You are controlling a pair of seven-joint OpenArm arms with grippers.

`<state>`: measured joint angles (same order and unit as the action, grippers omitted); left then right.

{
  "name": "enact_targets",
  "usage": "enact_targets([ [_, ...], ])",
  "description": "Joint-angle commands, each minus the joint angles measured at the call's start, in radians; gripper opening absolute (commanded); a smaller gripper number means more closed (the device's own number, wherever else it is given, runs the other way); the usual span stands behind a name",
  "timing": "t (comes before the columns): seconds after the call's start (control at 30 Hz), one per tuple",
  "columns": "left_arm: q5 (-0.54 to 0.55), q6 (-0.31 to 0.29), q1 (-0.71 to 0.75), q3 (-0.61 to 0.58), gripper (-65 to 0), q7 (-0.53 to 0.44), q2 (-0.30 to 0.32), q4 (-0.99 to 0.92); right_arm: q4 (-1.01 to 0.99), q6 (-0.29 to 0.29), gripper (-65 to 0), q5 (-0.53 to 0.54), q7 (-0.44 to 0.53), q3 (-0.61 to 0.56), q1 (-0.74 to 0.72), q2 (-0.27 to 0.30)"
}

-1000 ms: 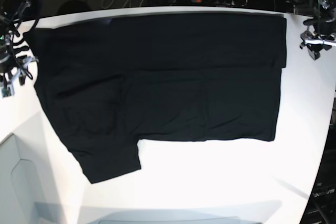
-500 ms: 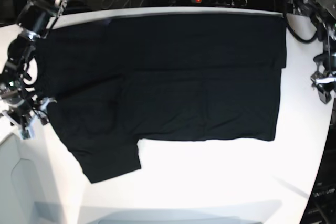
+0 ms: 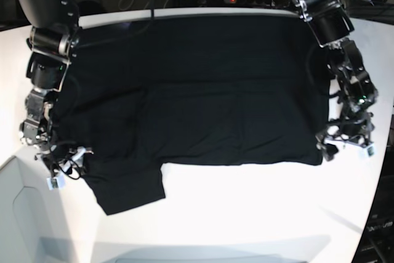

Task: Fold the T-shirt properly
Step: 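Move both grippers to the hem edge and grasp its corners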

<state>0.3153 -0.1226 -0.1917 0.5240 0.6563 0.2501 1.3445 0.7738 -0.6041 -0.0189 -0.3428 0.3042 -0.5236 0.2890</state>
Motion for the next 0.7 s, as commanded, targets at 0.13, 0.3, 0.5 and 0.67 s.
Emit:
enact_targets([
  [0.13, 0.009, -0.002, -0.087, -0.155, -12.8, -0.181, 0.074, -0.184, -0.103, 0.112, -31.7, 0.012, 0.176, 0.002, -0.036, 0.028],
  [0.3, 0.009, -0.002, -0.193, -0.206, -12.8, -0.255, 0.081, -0.388, -0.239, 0.134, -31.7, 0.012, 0.271, 0.002, -0.068, 0.028],
  [0.5, 0.009, -0.002, -0.303, -0.207, -12.8, -0.316, 0.074, -0.603, -0.331, 0.134, -31.7, 0.012, 0.331, 0.002, -0.065, 0.02],
  [0.67, 0.008, -0.002, -0.374, -0.287, -12.8, -0.39, 0.081, -0.742, -0.331, 0.134, -32.2, 0.012, 0.33, 0.0, -0.056, 0.003],
])
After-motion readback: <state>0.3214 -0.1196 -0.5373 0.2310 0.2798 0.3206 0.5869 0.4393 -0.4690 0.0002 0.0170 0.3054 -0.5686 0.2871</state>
